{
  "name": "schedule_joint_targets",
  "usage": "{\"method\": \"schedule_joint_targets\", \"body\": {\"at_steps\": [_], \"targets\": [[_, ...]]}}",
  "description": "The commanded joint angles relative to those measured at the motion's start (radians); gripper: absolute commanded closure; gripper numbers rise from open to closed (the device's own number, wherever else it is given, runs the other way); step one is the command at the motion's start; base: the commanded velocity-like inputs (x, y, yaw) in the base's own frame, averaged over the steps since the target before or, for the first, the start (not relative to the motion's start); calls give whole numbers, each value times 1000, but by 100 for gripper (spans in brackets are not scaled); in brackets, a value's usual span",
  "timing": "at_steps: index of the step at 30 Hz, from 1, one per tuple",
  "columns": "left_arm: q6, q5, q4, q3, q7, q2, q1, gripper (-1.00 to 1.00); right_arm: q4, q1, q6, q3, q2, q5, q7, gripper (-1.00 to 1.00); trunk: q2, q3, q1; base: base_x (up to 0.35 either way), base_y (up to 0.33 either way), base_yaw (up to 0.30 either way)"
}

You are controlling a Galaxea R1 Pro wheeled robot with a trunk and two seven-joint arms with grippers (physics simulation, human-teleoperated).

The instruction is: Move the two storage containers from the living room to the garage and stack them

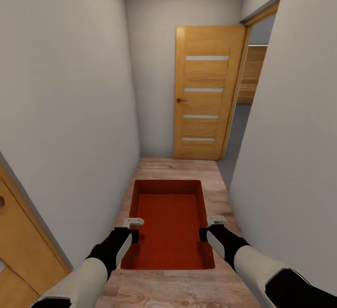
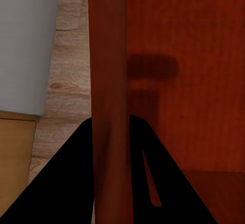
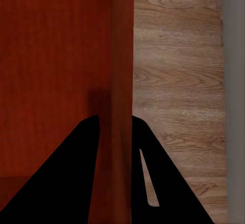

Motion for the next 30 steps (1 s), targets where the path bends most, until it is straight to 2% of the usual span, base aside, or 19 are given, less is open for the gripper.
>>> {"method": "schedule_joint_targets", "body": {"at_steps": [1,30], "targets": [[65,-13,36,-10,8,9,0,100,-29,-1,2,36,-1,-21,-7,100,-2,-2,1,322,0,34],[65,-13,36,-10,8,9,0,100,-29,-1,2,35,-3,-20,-7,100,-2,-2,1,322,0,2]]}}
